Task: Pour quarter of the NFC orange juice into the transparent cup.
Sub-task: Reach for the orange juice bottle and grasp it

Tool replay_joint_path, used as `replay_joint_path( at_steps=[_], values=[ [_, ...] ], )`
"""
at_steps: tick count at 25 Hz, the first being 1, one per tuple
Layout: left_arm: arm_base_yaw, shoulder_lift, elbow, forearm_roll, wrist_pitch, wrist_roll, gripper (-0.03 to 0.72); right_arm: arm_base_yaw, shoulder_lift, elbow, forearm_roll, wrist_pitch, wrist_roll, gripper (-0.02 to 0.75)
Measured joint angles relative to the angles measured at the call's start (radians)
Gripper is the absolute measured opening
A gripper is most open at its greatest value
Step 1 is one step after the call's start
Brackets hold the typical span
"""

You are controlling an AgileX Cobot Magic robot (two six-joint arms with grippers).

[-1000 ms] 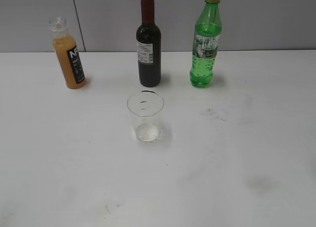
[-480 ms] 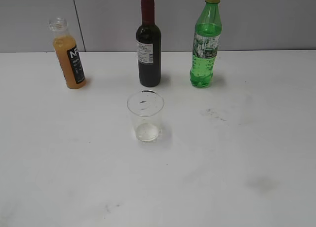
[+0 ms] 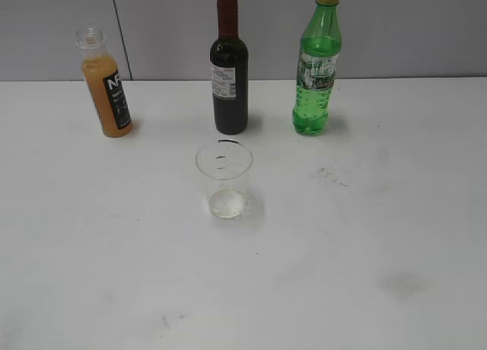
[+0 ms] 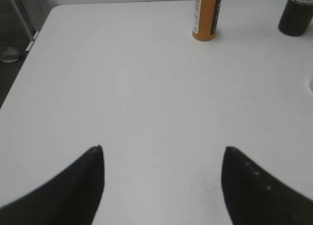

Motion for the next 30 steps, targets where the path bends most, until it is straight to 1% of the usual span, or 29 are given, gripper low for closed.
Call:
replay_joint_path(
  at_steps=[10, 14, 30],
  values=[
    [0.000, 0.000, 0.000, 0.000, 0.000, 0.000, 0.569, 0.000, -0.257, 0.004, 0.000, -0.004, -0.001, 0.576],
    [0.000, 0.000, 0.000, 0.000, 0.000, 0.000, 0.569, 0.000, -0.270, 0.004, -0.003, -0.006, -0.004, 0.559],
    [0.000, 0.000, 0.000, 0.000, 0.000, 0.000, 0.569, 0.000, -0.270, 0.024, -0.018, -0.049, -0.004, 0.557]
  ],
)
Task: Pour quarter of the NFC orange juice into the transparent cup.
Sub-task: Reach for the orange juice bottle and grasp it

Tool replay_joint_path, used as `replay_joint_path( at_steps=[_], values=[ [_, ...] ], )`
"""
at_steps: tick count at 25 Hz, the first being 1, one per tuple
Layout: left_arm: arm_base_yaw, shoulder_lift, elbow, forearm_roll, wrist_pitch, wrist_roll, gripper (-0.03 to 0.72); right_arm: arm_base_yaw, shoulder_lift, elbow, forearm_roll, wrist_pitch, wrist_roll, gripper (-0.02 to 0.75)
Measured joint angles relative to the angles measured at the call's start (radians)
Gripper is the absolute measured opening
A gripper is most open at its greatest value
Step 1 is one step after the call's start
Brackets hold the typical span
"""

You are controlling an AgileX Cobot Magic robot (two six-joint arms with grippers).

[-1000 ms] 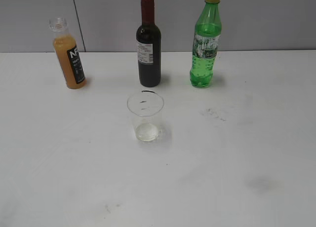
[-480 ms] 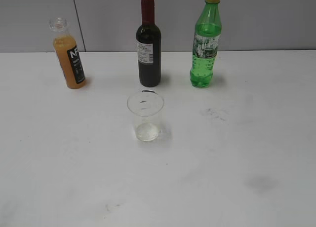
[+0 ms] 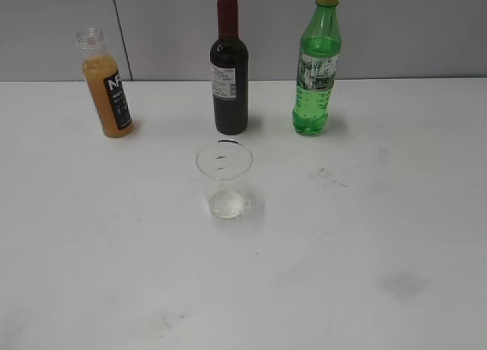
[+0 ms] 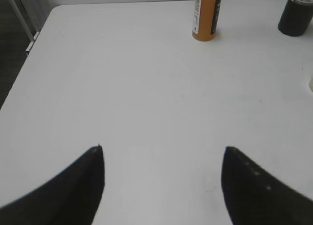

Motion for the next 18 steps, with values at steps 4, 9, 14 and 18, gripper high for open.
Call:
replay_joint_path(
  at_steps=[4, 9, 14, 18],
  values=[
    [0.000, 0.000, 0.000, 0.000, 0.000, 0.000, 0.569, 0.000, 0.000, 0.000, -0.001, 0.000, 0.000, 0.557],
    [0.000, 0.000, 0.000, 0.000, 0.000, 0.000, 0.569, 0.000, 0.000, 0.006, -0.003, -0.015, 0.000, 0.554],
    [0.000, 0.000, 0.000, 0.000, 0.000, 0.000, 0.569, 0.000, 0.000, 0.011, -0.007, -0.023, 0.000, 0.553],
    [0.000, 0.000, 0.000, 0.000, 0.000, 0.000, 0.569, 0.000, 0.000, 0.011, -0.007, -0.026, 0.000, 0.553]
  ],
)
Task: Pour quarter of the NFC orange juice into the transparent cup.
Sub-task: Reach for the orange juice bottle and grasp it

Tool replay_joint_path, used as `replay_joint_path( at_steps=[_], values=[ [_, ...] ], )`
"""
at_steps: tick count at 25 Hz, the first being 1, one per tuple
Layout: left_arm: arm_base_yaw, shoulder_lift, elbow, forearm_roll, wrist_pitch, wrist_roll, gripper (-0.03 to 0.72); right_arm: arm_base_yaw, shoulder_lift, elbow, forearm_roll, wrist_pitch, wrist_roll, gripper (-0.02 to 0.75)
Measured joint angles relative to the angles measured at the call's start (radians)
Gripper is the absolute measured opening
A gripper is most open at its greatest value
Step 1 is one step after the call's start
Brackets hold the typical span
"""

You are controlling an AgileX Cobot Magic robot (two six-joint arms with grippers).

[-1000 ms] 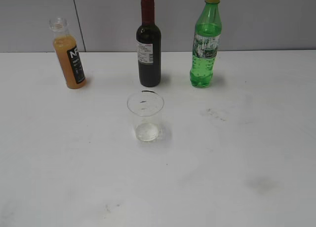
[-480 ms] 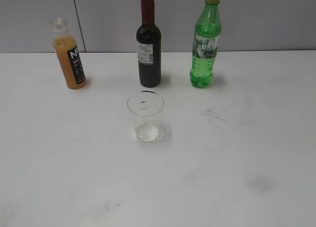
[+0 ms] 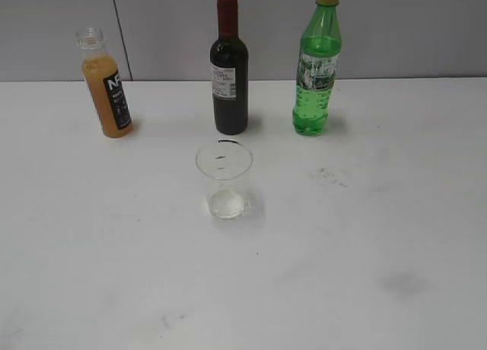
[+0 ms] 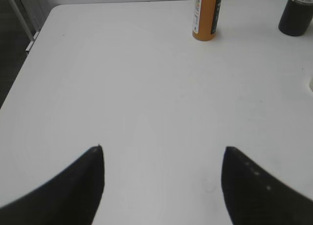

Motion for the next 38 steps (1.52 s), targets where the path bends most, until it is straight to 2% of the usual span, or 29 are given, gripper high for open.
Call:
replay_joint_path(
  at_steps=[20, 26, 29, 38],
  values=[
    [0.000, 0.000, 0.000, 0.001, 0.000, 0.000, 0.572, 0.000, 0.000, 0.000, 0.000, -0.001, 0.000, 0.553],
    [0.000, 0.002, -0.011, 0.002, -0.031, 0.000, 0.660, 0.000, 0.000, 0.000, 0.000, -0.002, 0.000, 0.553],
    [0.000, 0.029, -0.019, 0.004, -0.090, 0.000, 0.669, 0.000, 0.000, 0.000, 0.000, -0.002, 0.000, 0.553],
    [0.000, 0.251, -0.019, 0.006, -0.453, 0.000, 0.647, 0.000, 0.000, 0.000, 0.000, -0.002, 0.000, 0.553]
  ],
)
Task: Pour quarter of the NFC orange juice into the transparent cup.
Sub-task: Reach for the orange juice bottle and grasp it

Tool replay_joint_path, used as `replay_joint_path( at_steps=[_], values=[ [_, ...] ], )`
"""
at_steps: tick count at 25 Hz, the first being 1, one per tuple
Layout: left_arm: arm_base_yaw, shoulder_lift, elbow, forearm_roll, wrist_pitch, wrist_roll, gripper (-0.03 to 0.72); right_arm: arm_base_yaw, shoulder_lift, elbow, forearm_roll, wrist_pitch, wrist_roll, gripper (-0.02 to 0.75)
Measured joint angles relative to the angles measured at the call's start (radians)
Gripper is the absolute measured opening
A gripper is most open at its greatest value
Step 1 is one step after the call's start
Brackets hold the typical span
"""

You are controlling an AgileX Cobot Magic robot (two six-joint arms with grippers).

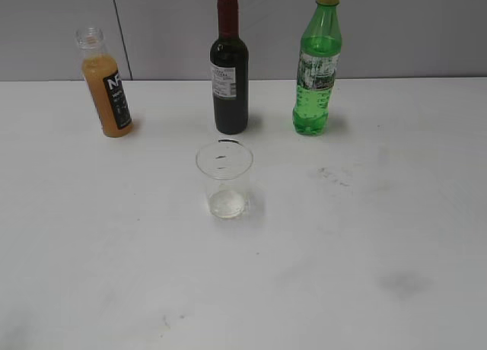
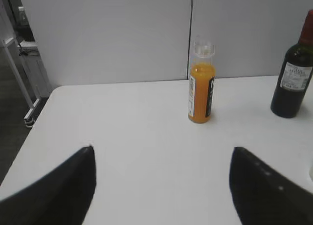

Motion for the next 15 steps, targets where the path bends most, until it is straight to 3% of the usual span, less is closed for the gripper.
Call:
replay_joint_path(
  at_steps=[7, 15],
  values=[
    [0.000, 0.298, 0.000, 0.002, -0.314, 0.000, 0.631, 0.000, 0.000, 0.000, 0.000, 0.000, 0.000, 0.553],
    [-0.001, 0.729, 0.000, -0.075, -0.720, 0.000, 0.615, 0.000, 0.000, 0.000, 0.000, 0.000, 0.000, 0.553]
  ],
)
